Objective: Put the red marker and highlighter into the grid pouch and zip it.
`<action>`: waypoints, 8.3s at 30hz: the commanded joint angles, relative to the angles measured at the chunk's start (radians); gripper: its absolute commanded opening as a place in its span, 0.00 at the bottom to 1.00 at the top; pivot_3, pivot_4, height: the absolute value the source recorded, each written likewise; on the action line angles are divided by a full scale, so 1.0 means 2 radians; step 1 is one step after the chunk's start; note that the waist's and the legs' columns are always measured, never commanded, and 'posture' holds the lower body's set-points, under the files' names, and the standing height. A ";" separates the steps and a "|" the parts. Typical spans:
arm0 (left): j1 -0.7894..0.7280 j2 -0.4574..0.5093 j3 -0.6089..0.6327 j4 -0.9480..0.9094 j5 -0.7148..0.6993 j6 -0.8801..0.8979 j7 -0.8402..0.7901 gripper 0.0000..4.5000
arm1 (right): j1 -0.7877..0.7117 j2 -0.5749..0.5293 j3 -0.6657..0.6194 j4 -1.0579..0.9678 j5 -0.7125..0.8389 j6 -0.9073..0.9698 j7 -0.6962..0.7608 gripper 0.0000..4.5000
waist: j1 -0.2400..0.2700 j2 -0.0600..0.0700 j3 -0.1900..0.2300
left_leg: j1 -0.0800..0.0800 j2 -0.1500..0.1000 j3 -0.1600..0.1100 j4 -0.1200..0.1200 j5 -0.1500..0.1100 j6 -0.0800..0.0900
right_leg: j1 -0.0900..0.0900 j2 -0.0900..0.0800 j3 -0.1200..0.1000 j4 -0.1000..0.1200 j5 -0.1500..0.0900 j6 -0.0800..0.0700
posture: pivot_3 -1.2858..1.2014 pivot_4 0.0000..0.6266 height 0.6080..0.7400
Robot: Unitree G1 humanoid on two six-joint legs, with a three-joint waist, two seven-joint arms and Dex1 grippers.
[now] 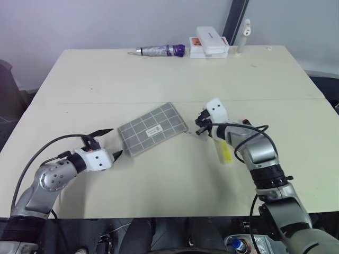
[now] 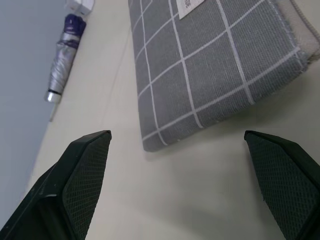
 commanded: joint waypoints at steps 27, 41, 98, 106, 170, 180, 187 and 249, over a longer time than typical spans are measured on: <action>-0.084 -0.019 -0.078 0.095 0.042 -0.110 0.059 1.00 | -0.062 0.044 0.022 0.073 -0.031 -0.061 0.032 0.01 | 0.000 0.000 0.000 | 0.000 0.000 0.000 0.000 0.000 0.000 | -0.001 0.000 0.000 0.001 0.000 0.000 | 0.52 0.24 1.00; -0.077 -0.014 -0.075 0.090 -0.006 -0.147 0.038 0.27 | -0.058 0.048 0.021 0.070 -0.037 -0.059 0.036 0.00 | -0.001 0.000 0.000 | -0.001 0.000 0.000 0.000 0.000 0.000 | -0.002 0.000 0.000 0.002 0.000 0.000 | 0.52 0.24 1.00; -0.041 -0.122 -0.024 -0.170 -0.152 0.172 -0.007 0.00 | -0.011 -0.017 -0.034 -0.133 0.053 -0.013 0.057 0.00 | 0.000 0.000 0.000 | -0.003 0.000 0.000 0.001 0.000 0.000 | -0.003 0.001 0.000 0.002 0.000 0.000 | 0.52 0.24 1.00; -0.040 -0.126 -0.041 -0.143 -0.097 0.157 0.014 0.00 | -0.007 -0.046 0.025 -0.221 0.060 0.012 0.107 0.00 | 0.000 0.000 0.000 | -0.003 0.000 0.000 0.001 0.000 0.000 | -0.003 0.001 0.000 0.002 0.000 0.000 | 0.52 0.24 1.00; -0.081 -0.186 -0.157 -0.121 0.026 0.202 0.019 0.00 | -0.010 -0.158 0.161 -0.354 -0.016 0.048 0.202 0.00 | 0.003 0.000 0.000 | -0.003 0.000 0.000 0.001 0.000 0.000 | -0.003 0.001 0.000 0.001 0.000 0.000 | 0.52 0.24 1.00; -0.074 -0.206 -0.155 -0.147 -0.028 0.194 -0.004 0.00 | -0.009 -0.154 0.159 -0.316 -0.053 0.053 0.165 0.00 | 0.003 0.000 0.000 | -0.003 0.000 0.000 0.001 0.000 0.000 | -0.003 0.001 0.000 0.001 0.000 0.000 | 0.52 0.24 1.00; -0.066 -0.189 -0.133 -0.162 -0.052 0.197 -0.017 0.00 | -0.018 -0.158 0.138 -0.273 -0.065 0.043 0.147 0.00 | 0.003 0.000 0.000 | -0.003 0.000 0.000 0.001 0.000 0.000 | -0.003 0.001 0.000 0.001 0.000 0.000 | 0.52 0.24 1.00; -0.107 -0.211 -0.130 -0.117 -0.047 0.207 0.015 0.00 | -0.016 -0.146 0.078 -0.333 0.009 0.073 0.201 0.66 | 0.003 0.000 0.000 | -0.003 0.000 -0.001 0.002 0.000 0.000 | -0.003 0.001 0.000 0.001 0.000 0.000 | 0.52 0.24 1.00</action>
